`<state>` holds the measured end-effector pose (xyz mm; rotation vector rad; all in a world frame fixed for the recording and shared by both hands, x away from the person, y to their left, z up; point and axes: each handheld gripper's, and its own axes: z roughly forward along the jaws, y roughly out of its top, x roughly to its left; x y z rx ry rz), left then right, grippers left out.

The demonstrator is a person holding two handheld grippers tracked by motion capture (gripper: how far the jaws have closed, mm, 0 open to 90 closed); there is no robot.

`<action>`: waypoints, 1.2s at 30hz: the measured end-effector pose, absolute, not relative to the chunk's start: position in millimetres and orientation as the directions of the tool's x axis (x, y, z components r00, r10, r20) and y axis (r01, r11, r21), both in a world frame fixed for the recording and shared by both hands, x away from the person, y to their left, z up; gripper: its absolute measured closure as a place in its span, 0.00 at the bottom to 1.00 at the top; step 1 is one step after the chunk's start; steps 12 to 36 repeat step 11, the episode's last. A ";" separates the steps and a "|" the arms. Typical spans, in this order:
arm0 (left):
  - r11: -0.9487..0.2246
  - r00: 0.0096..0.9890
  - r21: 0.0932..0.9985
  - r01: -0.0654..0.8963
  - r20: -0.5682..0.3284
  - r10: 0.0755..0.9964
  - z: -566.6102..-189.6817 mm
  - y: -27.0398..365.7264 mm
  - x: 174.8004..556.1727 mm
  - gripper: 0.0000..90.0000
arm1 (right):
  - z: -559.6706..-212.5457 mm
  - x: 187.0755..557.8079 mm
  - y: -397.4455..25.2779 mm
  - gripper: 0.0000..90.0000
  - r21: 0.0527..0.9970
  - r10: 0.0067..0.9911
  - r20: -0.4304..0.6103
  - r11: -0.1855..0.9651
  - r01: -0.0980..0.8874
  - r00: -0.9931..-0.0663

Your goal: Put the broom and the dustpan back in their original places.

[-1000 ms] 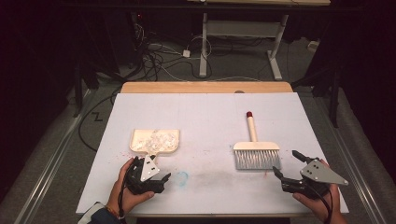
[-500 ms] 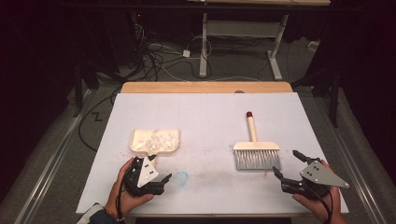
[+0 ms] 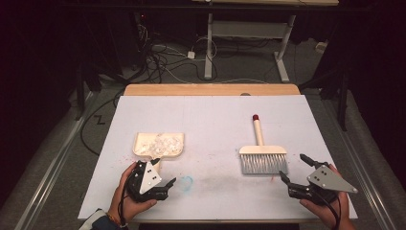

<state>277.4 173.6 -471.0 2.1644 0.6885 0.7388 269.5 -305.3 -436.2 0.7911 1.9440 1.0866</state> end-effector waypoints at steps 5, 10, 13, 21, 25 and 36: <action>-0.587 0.686 0.772 0.242 0.292 0.667 -470.4 173.3 278.4 0.20 | -436.9 269.9 -304.6 0.20 0.881 0.793 -0.315 0.448 0.150 -0.521; -0.586 0.680 0.773 0.245 0.293 0.672 -470.3 171.5 280.4 0.20 | -437.2 270.7 -305.8 0.20 0.883 0.795 -0.311 0.444 0.151 -0.521; -0.590 0.681 0.769 0.248 0.295 0.670 -470.7 170.8 281.1 0.20 | -437.3 271.1 -306.3 0.20 0.883 0.795 -0.310 0.443 0.152 -0.522; -0.590 0.681 0.769 0.248 0.295 0.670 -470.7 170.8 281.1 0.20 | -437.3 271.1 -306.3 0.20 0.883 0.795 -0.310 0.443 0.152 -0.522; -0.590 0.681 0.769 0.248 0.295 0.670 -470.7 170.8 281.1 0.20 | -437.3 271.1 -306.3 0.20 0.883 0.795 -0.310 0.443 0.152 -0.522; -0.590 0.681 0.769 0.248 0.295 0.670 -470.7 170.8 281.1 0.20 | -437.3 271.1 -306.3 0.20 0.883 0.795 -0.310 0.443 0.152 -0.522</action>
